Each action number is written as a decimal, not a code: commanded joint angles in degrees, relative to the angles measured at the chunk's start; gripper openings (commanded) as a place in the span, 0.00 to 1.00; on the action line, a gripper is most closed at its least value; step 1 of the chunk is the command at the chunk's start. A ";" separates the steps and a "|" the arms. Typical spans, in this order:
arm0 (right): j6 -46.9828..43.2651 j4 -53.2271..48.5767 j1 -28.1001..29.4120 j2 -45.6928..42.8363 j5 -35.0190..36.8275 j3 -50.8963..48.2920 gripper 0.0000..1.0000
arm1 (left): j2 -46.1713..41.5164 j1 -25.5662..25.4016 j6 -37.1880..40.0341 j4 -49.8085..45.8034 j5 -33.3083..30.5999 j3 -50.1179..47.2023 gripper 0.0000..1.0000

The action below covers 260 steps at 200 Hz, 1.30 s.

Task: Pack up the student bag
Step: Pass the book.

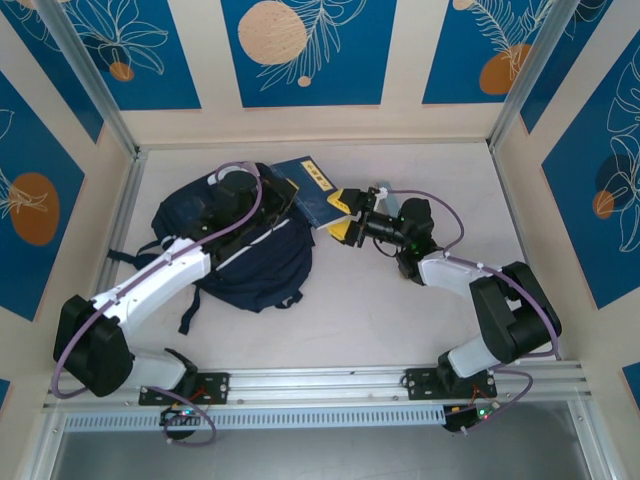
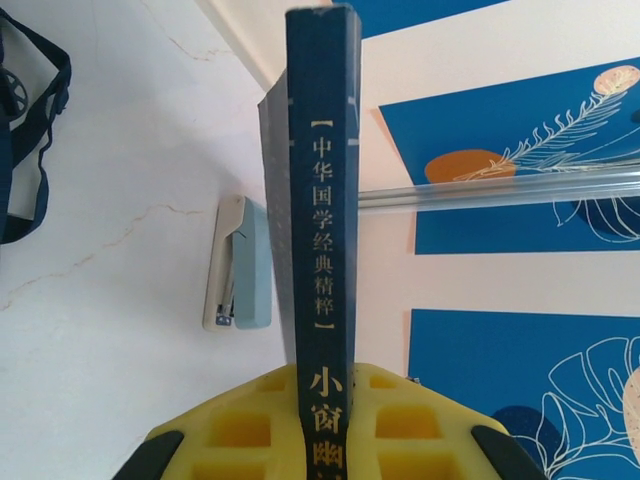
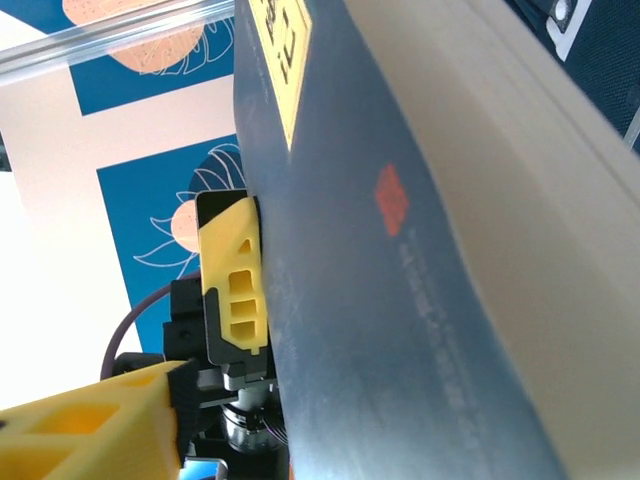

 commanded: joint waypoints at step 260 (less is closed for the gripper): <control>-49.03 -68.40 -9.45 -21.31 8.95 8.38 0.00 | 17.41 2.64 73.78 -57.40 -11.55 15.90 0.72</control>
